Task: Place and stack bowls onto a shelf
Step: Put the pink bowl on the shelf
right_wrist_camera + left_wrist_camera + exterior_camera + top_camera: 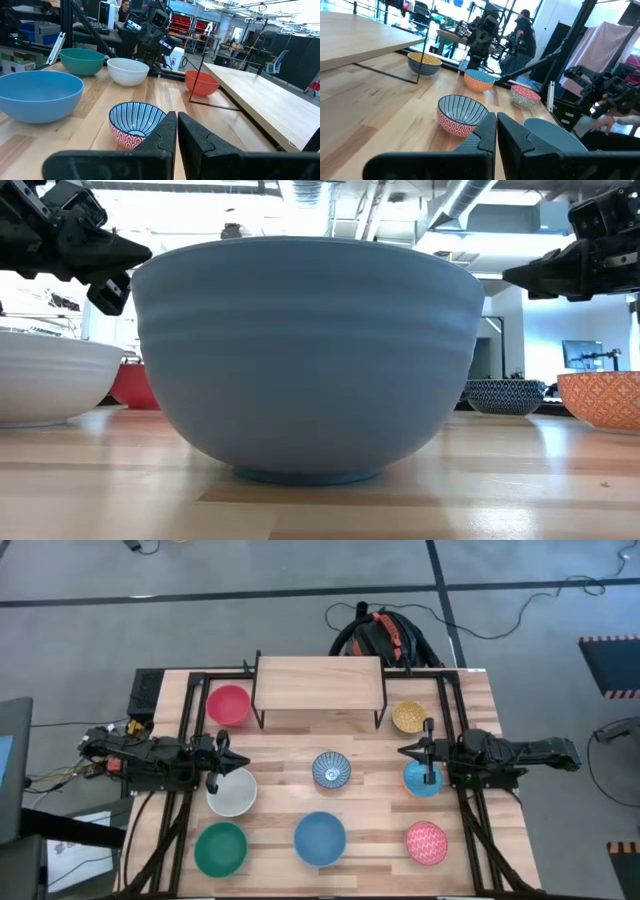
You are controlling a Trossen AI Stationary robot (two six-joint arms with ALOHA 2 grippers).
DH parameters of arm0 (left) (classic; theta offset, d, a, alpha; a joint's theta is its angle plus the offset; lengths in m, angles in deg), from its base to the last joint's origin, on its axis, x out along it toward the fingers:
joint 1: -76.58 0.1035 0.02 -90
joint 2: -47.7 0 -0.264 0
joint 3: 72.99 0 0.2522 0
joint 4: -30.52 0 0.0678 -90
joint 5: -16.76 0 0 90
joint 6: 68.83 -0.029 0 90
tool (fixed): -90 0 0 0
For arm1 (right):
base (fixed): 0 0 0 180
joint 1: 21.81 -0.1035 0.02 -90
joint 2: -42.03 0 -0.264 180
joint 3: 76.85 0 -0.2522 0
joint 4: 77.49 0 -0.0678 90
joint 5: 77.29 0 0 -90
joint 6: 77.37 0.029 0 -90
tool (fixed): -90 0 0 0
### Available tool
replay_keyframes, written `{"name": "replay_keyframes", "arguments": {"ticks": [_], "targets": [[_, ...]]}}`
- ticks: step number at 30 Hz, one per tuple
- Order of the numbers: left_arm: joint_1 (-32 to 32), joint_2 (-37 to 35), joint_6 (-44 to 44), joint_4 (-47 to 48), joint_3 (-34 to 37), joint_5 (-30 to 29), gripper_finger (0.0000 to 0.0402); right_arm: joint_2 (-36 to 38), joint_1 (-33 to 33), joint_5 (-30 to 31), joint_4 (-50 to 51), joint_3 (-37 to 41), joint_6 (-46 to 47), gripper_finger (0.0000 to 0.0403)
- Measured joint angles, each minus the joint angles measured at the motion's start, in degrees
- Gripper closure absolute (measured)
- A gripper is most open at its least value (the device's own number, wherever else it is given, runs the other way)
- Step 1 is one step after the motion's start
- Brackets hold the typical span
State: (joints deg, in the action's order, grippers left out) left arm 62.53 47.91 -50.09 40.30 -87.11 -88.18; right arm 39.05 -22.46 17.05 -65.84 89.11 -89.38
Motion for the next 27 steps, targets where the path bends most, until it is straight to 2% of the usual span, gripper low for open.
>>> {"name": "replay_keyframes", "arguments": {"ticks": [4,6,11,16,23,27], "targets": [[0.01,0.02,2.85,-0.03,0.0,-0.4,0.0401,0.0,0.0,0.02,-0.5,-0.02,0.23,0.036],[0.01,0.0,3.97,-0.05,0.0,-0.41,0.0401,-0.05,-0.02,0.13,-2.32,-0.01,3.44,0.036],[-0.01,0.02,5.58,-0.05,-0.02,-0.4,0.0401,0.0,0.73,1.16,-7.11,0.0,24.65,0.036],[-0.01,0.02,5.74,-0.06,0.0,-0.54,0.0401,-0.07,1.18,6.41,-6.18,-0.03,44.55,0.036],[-0.01,0.04,7.99,-0.38,0.0,-2.74,0.0398,-0.08,1.18,11.08,-1.73,-0.04,55.34,0.036],[-0.01,0.04,8.09,-0.49,0.0,-4.76,0.0369,-0.11,1.18,12.61,-1.72,-0.04,61.4,0.0352]]}}
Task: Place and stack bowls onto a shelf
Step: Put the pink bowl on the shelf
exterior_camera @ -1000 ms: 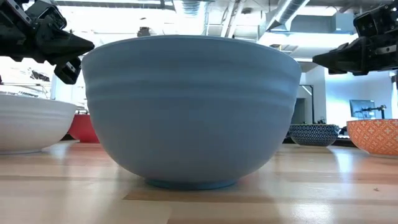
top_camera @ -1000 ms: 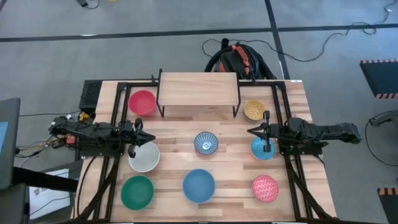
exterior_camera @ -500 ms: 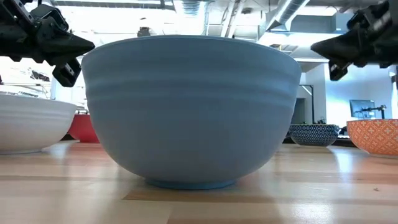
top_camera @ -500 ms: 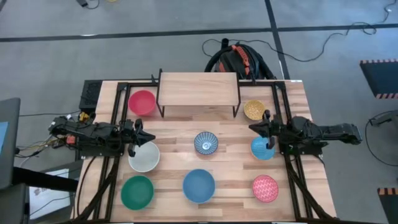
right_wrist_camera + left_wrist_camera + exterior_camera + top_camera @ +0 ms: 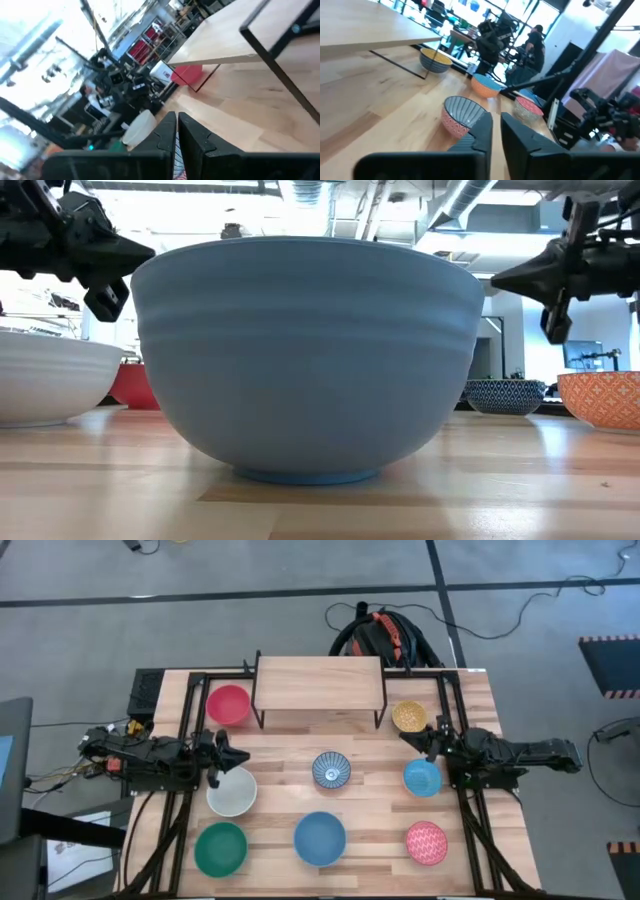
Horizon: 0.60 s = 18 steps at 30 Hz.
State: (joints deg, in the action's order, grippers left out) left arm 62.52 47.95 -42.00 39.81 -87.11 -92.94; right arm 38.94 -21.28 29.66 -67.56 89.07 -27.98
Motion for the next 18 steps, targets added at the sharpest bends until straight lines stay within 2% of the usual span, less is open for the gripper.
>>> {"name": "replay_keyframes", "arguments": {"ticks": [8,14,18], "targets": [[0.0,0.43,0.51,2.47,-1.61,-0.44,0.0292,0.0,-0.02,0.9,-1.02,-0.02,5.22,0.0303],[0.0,3.56,-0.04,8.64,-7.09,-5.13,0.0282,-1.51,-0.01,3.85,-3.23,-2.65,6.12,0.0268],[0.02,7.43,2.25,14.21,-11.85,-8.9,0.0282,-5.26,0.0,5.94,-3.27,-5.34,6.2,0.0259]]}}
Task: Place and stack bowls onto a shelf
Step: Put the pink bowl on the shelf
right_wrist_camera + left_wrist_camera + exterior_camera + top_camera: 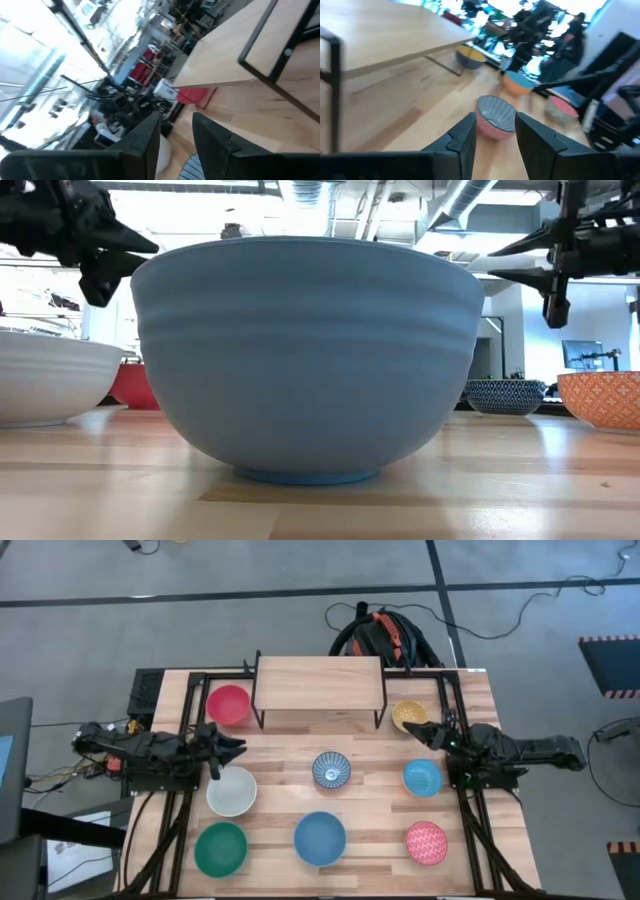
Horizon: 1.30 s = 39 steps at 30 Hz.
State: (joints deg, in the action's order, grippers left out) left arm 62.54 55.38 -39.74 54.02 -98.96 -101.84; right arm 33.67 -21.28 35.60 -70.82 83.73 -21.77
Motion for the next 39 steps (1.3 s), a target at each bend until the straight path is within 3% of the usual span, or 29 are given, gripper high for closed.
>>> {"name": "replay_keyframes", "arguments": {"ticks": [9,19,27,36,39], "targets": [[0.63,10.72,4.35,16.21,-15.0,-8.57,0.0282,-15.17,-0.02,2.84,-2.84,-8.15,-0.11,0.0258],[9.52,22.38,13.07,33.56,-28.76,-9.24,0.0282,-28.0,0.0,6.91,-2.88,-21.03,-8.03,0.0258],[27.53,34.16,13.57,41.96,-36.94,-1.38,0.0273,-32.68,0.59,7.26,-1.9,-27.53,-9.11,0.0258],[51.3,41.57,5.07,42.48,-43.0,10.78,0.0187,-35.7,1.61,7.02,3.28,-27.82,-5.57,0.0258],[57.41,43.82,5.03,42.35,-43.15,11.86,0.0166,-36.6,2.0,7.0,5.79,-27.82,-4.57,0.0258]]}}
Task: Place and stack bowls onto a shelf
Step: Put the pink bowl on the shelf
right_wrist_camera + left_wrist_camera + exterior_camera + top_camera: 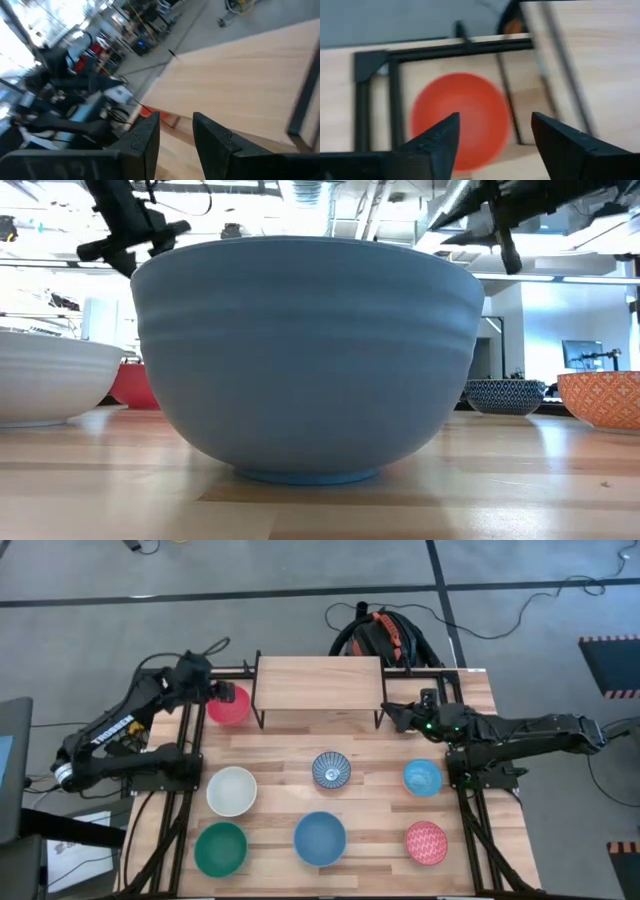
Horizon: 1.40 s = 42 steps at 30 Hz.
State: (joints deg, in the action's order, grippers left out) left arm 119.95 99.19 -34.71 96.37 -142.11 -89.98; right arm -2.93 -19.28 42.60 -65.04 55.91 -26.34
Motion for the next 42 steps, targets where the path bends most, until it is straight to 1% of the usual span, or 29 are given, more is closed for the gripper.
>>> {"name": "replay_keyframes", "arguments": {"ticks": [4,10,12,14,16,22,29,31,35,39,42], "targets": [[4.92,4.52,0.33,0.04,0.03,1.45,0.0157,-1.26,0.87,-0.97,1.48,0.0,0.14,0.0258],[9.94,10.92,4.25,1.48,0.07,1.54,0.0156,-2.11,2.32,-4.22,5.31,0.0,0.17,0.0258],[12.23,12.92,4.62,1.29,0.07,1.56,0.0156,-2.23,2.56,-4.53,5.96,-0.02,0.42,0.0258],[14.32,15.41,5.08,1.19,0.07,2.84,0.0156,-2.4,2.94,-4.57,7.4,-0.01,1.02,0.0258],[15.45,17.49,7.02,1.72,0.08,2.71,0.0156,-2.38,3.61,-4.54,7.64,0.0,1.05,0.0258],[15.42,21.65,11.53,2.59,0.09,1.48,0.0156,-2.36,4.95,-4.52,9.81,0.0,1.04,0.0258],[15.25,24.51,12.23,6.66,0.69,1.25,0.0156,-2.36,5.89,-4.55,12.03,0.0,1.01,0.0258],[14.85,24.46,12.42,6.96,2.08,1.54,0.0156,-2.36,5.89,-4.55,12.27,0.0,0.9,0.0258],[14.3,23.5,15.04,5.68,7.22,2.88,0.0156,-2.36,5.89,-4.55,12.92,0.0,-0.31,0.0258],[13.81,22.96,17.69,1.28,12.4,4.68,0.0157,-2.36,5.87,-4.56,13.52,0.0,-0.57,0.0258],[13.24,22.96,18.92,-0.84,14.45,5.07,0.0167,-2.36,5.87,-4.57,13.75,0.0,-1.55,0.0258]]}}
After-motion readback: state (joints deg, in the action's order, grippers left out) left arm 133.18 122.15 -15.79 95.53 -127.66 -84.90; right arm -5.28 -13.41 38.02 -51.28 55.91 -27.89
